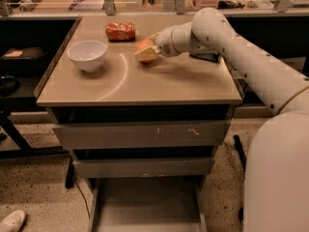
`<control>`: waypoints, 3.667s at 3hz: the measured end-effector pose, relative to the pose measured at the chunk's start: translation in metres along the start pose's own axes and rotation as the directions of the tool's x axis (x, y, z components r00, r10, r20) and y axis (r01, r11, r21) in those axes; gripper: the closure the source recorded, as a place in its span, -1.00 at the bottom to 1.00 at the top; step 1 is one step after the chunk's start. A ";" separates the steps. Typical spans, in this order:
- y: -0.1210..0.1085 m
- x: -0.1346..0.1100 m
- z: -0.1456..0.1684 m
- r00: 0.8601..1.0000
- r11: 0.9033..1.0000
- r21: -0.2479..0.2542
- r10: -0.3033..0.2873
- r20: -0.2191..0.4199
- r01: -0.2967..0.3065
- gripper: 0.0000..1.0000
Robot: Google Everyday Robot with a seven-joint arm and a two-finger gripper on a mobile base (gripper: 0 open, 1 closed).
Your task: Place orange into bottom drawer
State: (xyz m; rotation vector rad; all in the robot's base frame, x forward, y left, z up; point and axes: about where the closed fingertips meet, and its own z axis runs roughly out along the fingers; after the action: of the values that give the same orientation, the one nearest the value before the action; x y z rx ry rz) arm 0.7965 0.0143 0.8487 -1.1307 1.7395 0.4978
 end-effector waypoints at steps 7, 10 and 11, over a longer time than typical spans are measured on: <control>0.264 0.089 -0.247 0.999 0.996 0.082 -0.035 0.001 0.035 1.00; 0.308 0.184 -0.203 1.000 1.000 -0.007 0.003 -0.022 -0.003 1.00; 0.329 0.233 -0.181 1.000 0.998 -0.062 -0.001 0.009 0.002 1.00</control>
Offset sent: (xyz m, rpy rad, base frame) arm -0.2141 -0.0587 0.0097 0.0079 0.0051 0.0501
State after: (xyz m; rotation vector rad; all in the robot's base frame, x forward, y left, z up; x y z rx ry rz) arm 0.3990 -0.0683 0.6742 -1.1718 1.7256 0.5589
